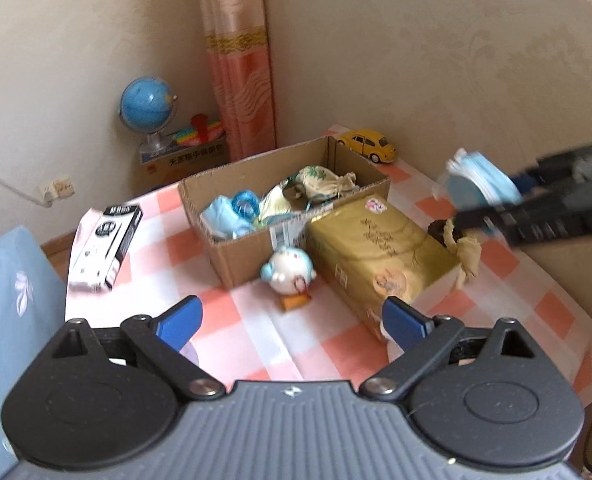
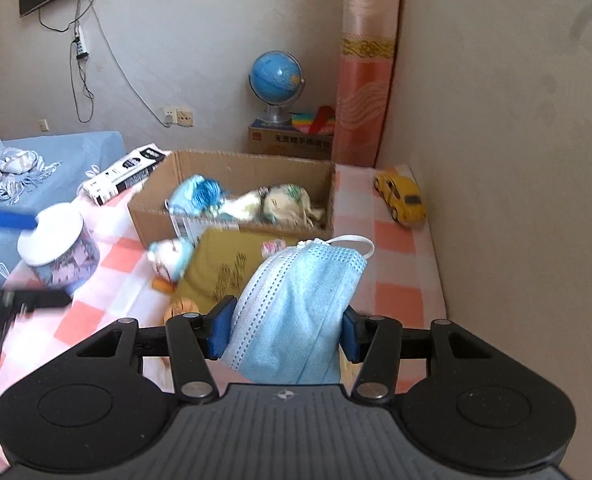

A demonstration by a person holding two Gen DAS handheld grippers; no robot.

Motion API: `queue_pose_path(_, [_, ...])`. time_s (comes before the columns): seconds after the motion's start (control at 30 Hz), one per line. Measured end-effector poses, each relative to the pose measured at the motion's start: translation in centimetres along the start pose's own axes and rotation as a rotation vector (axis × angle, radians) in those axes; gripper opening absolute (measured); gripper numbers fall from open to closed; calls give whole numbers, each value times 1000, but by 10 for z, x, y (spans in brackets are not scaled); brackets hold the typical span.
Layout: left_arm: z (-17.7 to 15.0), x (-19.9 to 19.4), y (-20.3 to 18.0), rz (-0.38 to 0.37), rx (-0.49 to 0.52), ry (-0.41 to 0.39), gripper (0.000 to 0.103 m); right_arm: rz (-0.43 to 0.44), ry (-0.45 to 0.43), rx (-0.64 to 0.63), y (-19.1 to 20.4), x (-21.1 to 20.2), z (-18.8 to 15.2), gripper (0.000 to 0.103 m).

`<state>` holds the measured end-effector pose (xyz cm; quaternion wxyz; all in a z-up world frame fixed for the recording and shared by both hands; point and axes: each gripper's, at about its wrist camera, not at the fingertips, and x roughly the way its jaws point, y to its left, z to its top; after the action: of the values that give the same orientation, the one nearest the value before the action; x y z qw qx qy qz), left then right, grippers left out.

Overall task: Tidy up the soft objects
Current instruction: 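Lower the blue mask into the box and open the right gripper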

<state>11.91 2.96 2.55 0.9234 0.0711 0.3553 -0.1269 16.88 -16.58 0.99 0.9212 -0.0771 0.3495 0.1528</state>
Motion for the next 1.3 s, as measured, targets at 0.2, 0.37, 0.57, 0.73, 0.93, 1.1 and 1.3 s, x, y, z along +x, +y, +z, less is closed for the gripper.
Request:
queue_pose_path(0.2, [-14,-3,-2,-7,-49,-9,97,17,-9,-31,0,24,39,57])
queue_pose_path(0.37, [-22,3,-4,5,-53,5,97,47,-2,-39,-2,53,70,57])
queue_pose_path(0.57, [-29,9,5,21,-101,29,97,48,24,-57,1,93,99,57])
queue_pose_path(0.73, [-32,13,12,41,-128,42,97,45,55,-49,0,120,109,61])
queue_pose_path(0.93, [-33,15,16,51,-145,49,97,23,25,-54,-2,126,105,102])
queue_pose_path(1.1, [-33,14,14,49,-142,50,97,21,26,-24,-9,117,94,103])
queue_pose_path(1.3, [-34,6,9,42,-134,37,97,3,24,7,-18,100,81,103])
